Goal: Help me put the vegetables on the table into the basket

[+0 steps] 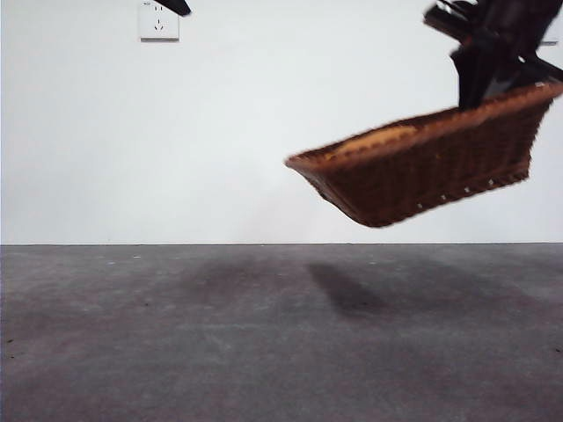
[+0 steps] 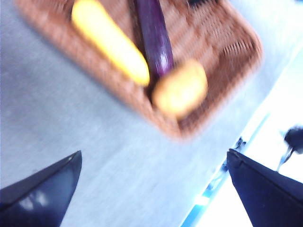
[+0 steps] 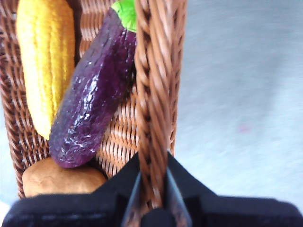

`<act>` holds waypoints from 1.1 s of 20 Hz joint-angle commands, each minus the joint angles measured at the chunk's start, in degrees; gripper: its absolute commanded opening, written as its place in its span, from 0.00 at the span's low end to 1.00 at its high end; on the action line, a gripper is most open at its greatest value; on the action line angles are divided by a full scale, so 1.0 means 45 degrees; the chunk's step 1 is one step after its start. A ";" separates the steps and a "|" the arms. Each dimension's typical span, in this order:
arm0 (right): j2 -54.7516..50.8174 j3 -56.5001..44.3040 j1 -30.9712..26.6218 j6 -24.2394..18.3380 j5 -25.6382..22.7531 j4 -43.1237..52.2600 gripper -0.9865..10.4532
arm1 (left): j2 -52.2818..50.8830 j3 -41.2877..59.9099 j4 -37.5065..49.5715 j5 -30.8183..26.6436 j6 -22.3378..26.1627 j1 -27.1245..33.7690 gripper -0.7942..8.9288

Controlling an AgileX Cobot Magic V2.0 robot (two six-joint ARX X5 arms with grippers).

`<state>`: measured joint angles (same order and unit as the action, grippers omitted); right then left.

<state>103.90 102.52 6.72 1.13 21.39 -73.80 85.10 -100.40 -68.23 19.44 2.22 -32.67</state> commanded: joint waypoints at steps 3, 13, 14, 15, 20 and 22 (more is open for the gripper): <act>0.1141 -0.0039 -0.1117 -0.0826 0.0845 0.0194 0.07 | -0.1010 0.0102 -0.0899 -0.0005 0.0520 -0.0967 0.07; 0.4133 -0.0039 -0.2108 -0.1982 0.1904 0.1608 0.07 | -0.3113 0.0316 -0.1642 -0.0432 -0.1073 -0.3818 0.07; 0.4333 -0.0039 -0.2108 -0.1972 0.1909 0.1880 0.07 | -0.3303 0.0316 -0.1642 -0.0432 -0.1302 -0.4046 0.07; 0.4512 -0.0039 -0.2108 -0.1967 0.1914 0.2108 0.07 | -0.3521 0.0316 -0.1647 -0.0432 -0.1409 -0.4245 0.07; 0.4857 -0.0039 -0.2108 -0.1923 0.1307 0.2550 0.08 | -0.4901 0.0316 -0.1647 -0.1321 -0.1719 -0.4609 0.07; 0.4857 -0.0039 -0.2108 -0.1787 0.0903 0.2560 0.25 | -0.5367 0.0316 -0.1647 -0.2113 -0.1909 -0.4609 0.07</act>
<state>124.57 102.50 -2.68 -7.03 25.45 -62.74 60.80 -99.42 -75.79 9.96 -5.69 -53.32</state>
